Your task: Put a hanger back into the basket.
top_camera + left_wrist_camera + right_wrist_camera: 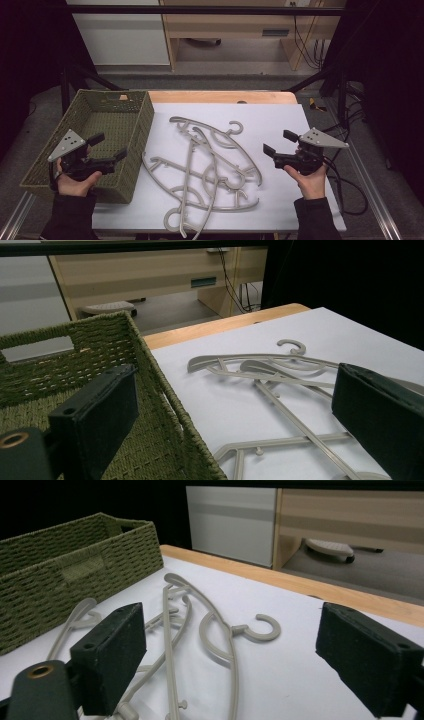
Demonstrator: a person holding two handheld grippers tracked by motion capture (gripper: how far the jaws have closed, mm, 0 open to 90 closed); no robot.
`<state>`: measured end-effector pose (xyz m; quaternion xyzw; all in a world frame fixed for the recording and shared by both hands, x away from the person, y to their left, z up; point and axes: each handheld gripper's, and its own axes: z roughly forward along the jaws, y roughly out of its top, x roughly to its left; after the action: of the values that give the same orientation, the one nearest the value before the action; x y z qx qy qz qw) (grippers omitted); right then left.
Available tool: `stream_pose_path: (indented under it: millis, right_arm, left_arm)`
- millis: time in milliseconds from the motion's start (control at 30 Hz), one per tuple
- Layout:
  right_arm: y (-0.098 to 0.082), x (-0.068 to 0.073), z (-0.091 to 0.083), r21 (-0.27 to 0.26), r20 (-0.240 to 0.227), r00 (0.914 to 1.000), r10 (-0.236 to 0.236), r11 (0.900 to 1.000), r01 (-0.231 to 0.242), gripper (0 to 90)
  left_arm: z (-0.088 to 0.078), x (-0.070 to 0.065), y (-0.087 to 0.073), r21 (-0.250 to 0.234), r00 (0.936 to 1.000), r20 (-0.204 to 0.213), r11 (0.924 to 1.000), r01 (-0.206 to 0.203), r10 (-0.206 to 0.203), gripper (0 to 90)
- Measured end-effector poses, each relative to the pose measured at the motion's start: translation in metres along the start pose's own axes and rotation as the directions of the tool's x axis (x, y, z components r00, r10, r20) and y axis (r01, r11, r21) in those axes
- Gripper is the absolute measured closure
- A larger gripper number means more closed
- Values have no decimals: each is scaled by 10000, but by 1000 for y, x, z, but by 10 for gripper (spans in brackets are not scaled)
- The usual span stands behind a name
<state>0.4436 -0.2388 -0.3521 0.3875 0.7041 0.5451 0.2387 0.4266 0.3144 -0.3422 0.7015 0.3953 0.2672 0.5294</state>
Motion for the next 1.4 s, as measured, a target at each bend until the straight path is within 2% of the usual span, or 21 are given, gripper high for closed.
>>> stream_pose_path:
  millis: [200, 233, 333, 367, 433, 467, 533, 567, 700, 767, 800, 833, 867, 967, 1000, 1033, 1067, 1100, 1167, 1367, 1400]
  right_arm:
    - [2, 2, 28, 711, -233, 9995, -218, 9972, 234, 176]
    - [1, 2, 40, 1061, -240, 9994, -238, 9940, 262, 185]
    - [-2, 1, 53, 1419, -233, 9994, -268, 9894, 298, 190]
    - [-6, 0, 66, 1777, -62, 9996, -281, 9837, 287, 196]
    - [-8, -1, 70, 1919, 3, 9994, -337, 9809, 330, 197]
    - [-13, -2, 82, 2351, 126, 9984, -551, 9707, 506, 217]
    - [-15, -2, 85, 2492, 134, 9983, -568, 9671, 517, 222]
    - [-22, -3, 96, 2936, 148, 9984, -542, 9547, 475, 240]
    - [-33, -4, 110, 3648, -41, 9987, -503, 9298, 484, 297]
    - [-35, -5, 114, 3789, -79, 9983, -581, 9237, 567, 311]
    - [-40, -7, 120, 4053, -82, 9980, -626, 9122, 606, 334]
    - [-40, -7, 120, 4053, -82, 9980, -626, 9122, 606, 350]
    - [-44, -8, 124, 4317, -52, 9981, -610, 9002, 573, 396]
    - [-51, -11, 131, 4644, -89, 9971, -761, 8827, 715, 455]
    - [-51, -11, 131, 4644, -89, 9971, -761, 8827, 715, 455]
    - [-56, -12, 134, 4882, -66, 9963, -853, 8693, 777, 492]
    - [-56, -12, 134, 4882, -66, 9963, -853, 8693, 777, 492]
    - [-59, -13, 136, 5039, -118, 9970, -770, 8607, 725, 519]
    - [-62, -14, 139, 5114, -129, 9973, -722, 8566, 686, 554]
    - [-68, -15, 147, 5405, 280, 9985, -472, 8410, 246, 640]
    - [-70, -17, 148, 5485, 163, 9981, -601, 8351, 414, 657]
  left_arm:
    - [0, 1, 0, 64, 10000, 20, 9999, -92, 92, 42]
    - [0, 1, 0, 56, 10000, 13, 10000, -78, 78, 42]
    - [0, 1, 0, 55, 10000, 22, 10000, -77, 77, 42]
    - [0, 1, 0, 77, 9999, 52, 9999, -108, 107, 42]
    - [1, 0, 0, 81, 9999, 59, 9999, -118, 118, 42]
    - [1, 0, 0, 68, 9999, 62, 9999, -101, 100, 42]
    - [1, 0, 0, 75, 9999, 61, 9999, -102, 101, 42]
    - [1, 0, 0, 84, 9999, 58, 9999, -97, 96, 42]
    - [1, 0, 0, 51, 9999, 70, 9999, -99, 98, 42]
    - [2, -1, 1, 94, 9998, 101, 9998, -180, 179, 42]
    - [2, -1, 0, 91, 9998, 115, 9998, -164, 163, 42]
    - [3, -1, 0, 105, 9998, 125, 9998, -171, 169, 42]
    - [4, -1, 0, 141, 9998, 134, 9998, -154, 153, 42]
    - [4, -1, 0, 180, 9997, 154, 9997, -170, 167, 42]
    - [4, -1, 0, 180, 9997, 154, 9997, -170, 167, 42]
    - [4, -1, 0, 178, 9997, 164, 9997, -181, 178, 42]
    - [4, -1, 0, 178, 9997, 164, 9997, -181, 178, 42]
    - [5, -2, 0, 171, 9997, 179, 9997, -174, 171, 42]
    - [5, -2, 0, 174, 9997, 183, 9997, -188, 184, 43]
    - [6, -4, 0, 186, 9996, 170, 9996, -218, 215, 43]
    - [5, -4, 0, 180, 9996, 169, 9996, -221, 218, 43]
